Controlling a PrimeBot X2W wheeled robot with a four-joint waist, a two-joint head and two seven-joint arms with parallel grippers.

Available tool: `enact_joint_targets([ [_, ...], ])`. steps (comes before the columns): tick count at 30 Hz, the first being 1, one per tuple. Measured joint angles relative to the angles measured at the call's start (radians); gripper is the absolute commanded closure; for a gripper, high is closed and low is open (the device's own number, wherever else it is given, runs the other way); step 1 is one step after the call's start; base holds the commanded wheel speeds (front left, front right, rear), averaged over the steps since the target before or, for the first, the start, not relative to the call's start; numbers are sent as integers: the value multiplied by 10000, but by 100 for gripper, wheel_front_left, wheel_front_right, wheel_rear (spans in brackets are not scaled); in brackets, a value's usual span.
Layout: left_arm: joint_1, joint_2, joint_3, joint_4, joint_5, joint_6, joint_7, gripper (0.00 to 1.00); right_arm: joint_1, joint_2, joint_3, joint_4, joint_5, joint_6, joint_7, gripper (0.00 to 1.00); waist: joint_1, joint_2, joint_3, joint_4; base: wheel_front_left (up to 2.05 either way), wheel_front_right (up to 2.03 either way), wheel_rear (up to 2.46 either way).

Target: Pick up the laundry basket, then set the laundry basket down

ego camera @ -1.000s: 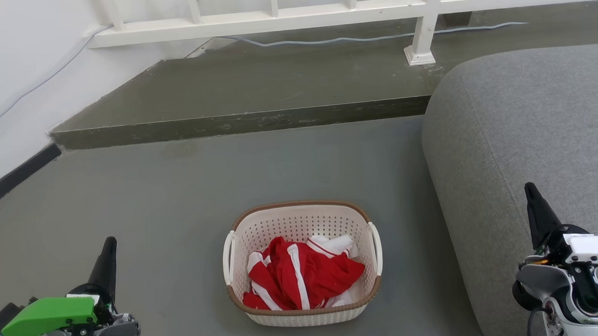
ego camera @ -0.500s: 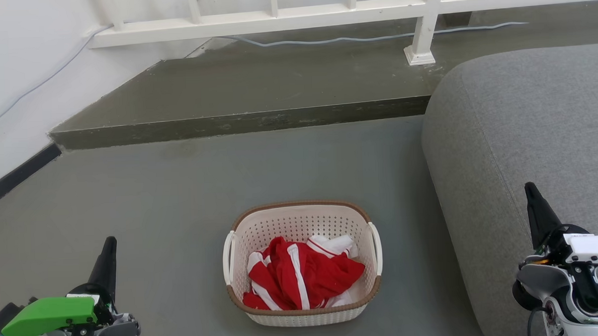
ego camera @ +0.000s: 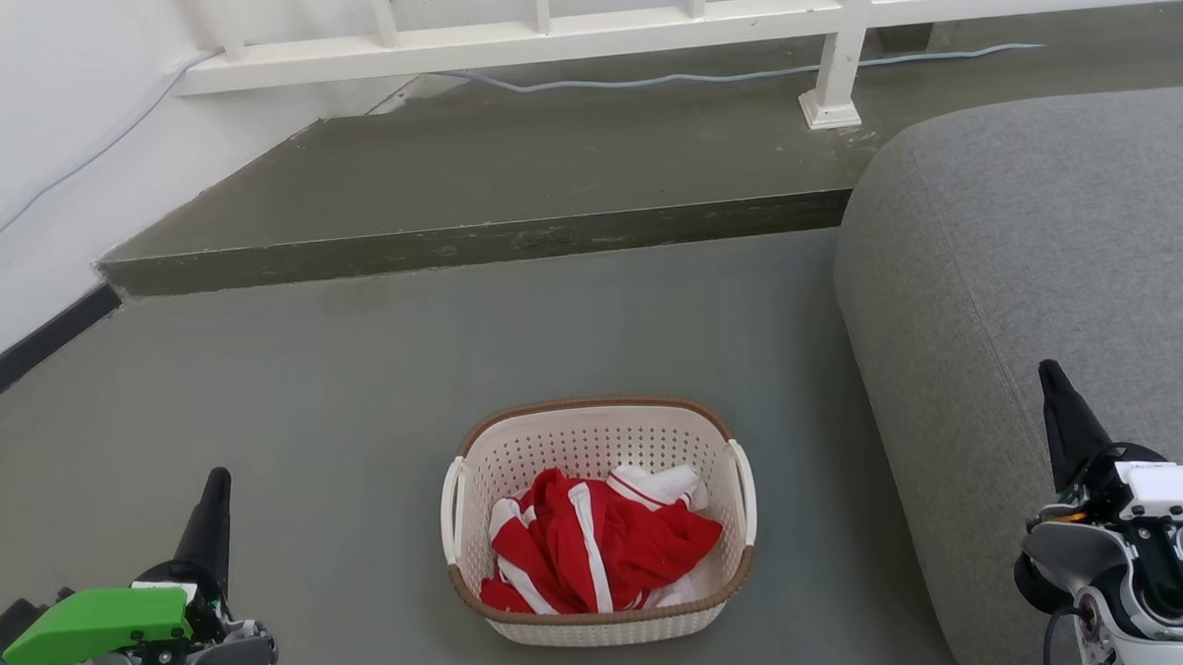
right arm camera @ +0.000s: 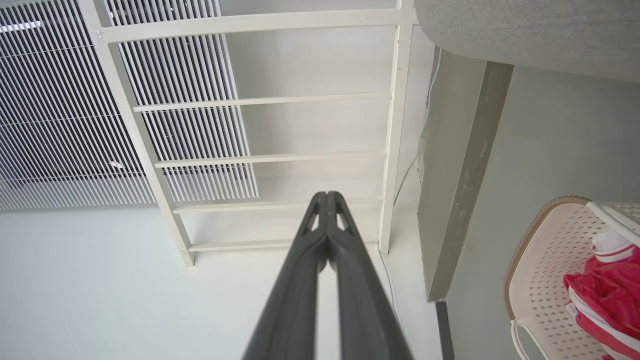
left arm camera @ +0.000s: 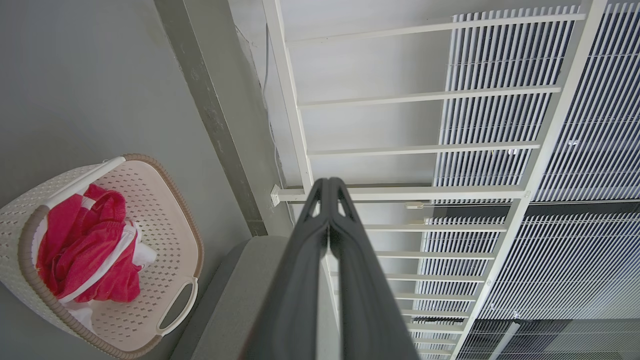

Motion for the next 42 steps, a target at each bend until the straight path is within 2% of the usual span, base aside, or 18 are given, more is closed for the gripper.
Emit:
enact_joint_targets([
  [42,0,0,-4,-8,0,0,-12,100,-3,6,-23,-17,0,2,2,100,0,0,2,1,0,0,0],
])
